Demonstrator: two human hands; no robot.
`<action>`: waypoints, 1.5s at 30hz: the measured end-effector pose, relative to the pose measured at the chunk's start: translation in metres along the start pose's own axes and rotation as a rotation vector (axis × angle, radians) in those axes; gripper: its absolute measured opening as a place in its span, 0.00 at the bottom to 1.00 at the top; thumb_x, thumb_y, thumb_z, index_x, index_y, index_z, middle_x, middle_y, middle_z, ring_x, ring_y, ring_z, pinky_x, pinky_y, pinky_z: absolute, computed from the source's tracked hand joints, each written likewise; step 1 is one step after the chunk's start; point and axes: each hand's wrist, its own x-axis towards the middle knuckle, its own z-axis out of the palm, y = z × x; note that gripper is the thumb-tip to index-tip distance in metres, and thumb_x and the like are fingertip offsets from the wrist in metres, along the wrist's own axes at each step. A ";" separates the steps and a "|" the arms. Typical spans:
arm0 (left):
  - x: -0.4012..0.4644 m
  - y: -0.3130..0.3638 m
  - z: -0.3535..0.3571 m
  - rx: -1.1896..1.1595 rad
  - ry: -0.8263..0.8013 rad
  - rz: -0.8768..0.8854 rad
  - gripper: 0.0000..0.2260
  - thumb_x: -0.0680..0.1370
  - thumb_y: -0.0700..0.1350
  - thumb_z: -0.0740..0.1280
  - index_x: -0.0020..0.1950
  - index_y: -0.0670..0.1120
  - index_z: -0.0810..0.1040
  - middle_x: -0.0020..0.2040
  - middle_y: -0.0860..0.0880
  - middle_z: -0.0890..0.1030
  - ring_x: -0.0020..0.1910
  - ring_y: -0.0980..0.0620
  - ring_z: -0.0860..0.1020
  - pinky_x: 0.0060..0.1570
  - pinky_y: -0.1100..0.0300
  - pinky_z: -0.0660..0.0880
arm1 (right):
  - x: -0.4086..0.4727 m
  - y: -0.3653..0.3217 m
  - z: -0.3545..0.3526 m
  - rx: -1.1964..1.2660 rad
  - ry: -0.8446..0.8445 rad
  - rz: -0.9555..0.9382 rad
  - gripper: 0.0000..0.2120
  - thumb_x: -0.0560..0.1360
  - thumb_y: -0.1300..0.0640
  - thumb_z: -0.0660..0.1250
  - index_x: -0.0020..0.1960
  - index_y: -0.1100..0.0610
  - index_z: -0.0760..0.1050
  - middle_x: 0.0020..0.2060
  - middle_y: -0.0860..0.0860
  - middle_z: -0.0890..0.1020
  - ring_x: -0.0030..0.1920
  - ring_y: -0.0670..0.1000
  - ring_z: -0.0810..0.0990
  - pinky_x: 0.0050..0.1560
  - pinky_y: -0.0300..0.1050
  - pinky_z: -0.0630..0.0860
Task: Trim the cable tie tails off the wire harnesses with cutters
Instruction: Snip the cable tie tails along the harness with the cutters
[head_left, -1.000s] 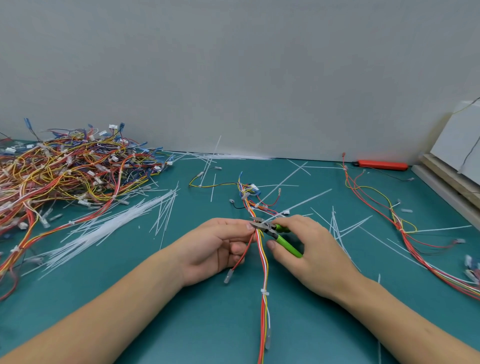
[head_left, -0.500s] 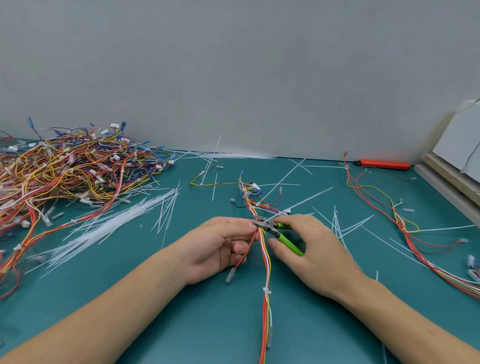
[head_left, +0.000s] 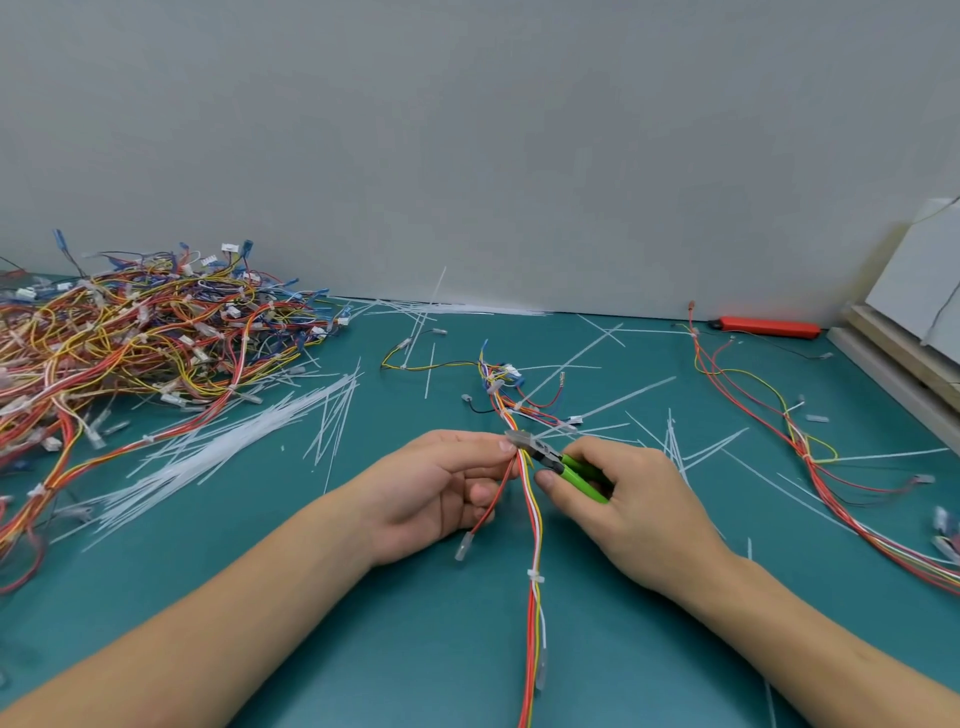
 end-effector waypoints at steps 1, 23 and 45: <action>0.000 0.000 0.000 0.003 -0.003 0.000 0.11 0.77 0.44 0.69 0.58 0.42 0.80 0.38 0.52 0.80 0.27 0.58 0.69 0.33 0.64 0.68 | 0.000 0.000 0.000 -0.005 0.002 -0.001 0.20 0.75 0.32 0.64 0.40 0.49 0.73 0.31 0.46 0.74 0.35 0.50 0.73 0.35 0.48 0.71; 0.000 0.001 0.001 0.011 -0.019 0.019 0.04 0.78 0.45 0.70 0.48 0.45 0.83 0.41 0.51 0.80 0.28 0.57 0.69 0.33 0.63 0.70 | 0.000 -0.003 -0.003 -0.054 0.013 -0.009 0.21 0.75 0.30 0.60 0.41 0.48 0.73 0.32 0.44 0.75 0.35 0.49 0.72 0.32 0.43 0.65; -0.001 0.003 0.002 0.020 -0.059 0.020 0.05 0.77 0.47 0.70 0.45 0.48 0.85 0.42 0.52 0.80 0.28 0.57 0.68 0.31 0.62 0.71 | 0.001 -0.004 -0.003 -0.003 0.025 0.017 0.22 0.76 0.31 0.62 0.43 0.51 0.76 0.30 0.48 0.73 0.33 0.50 0.71 0.31 0.43 0.64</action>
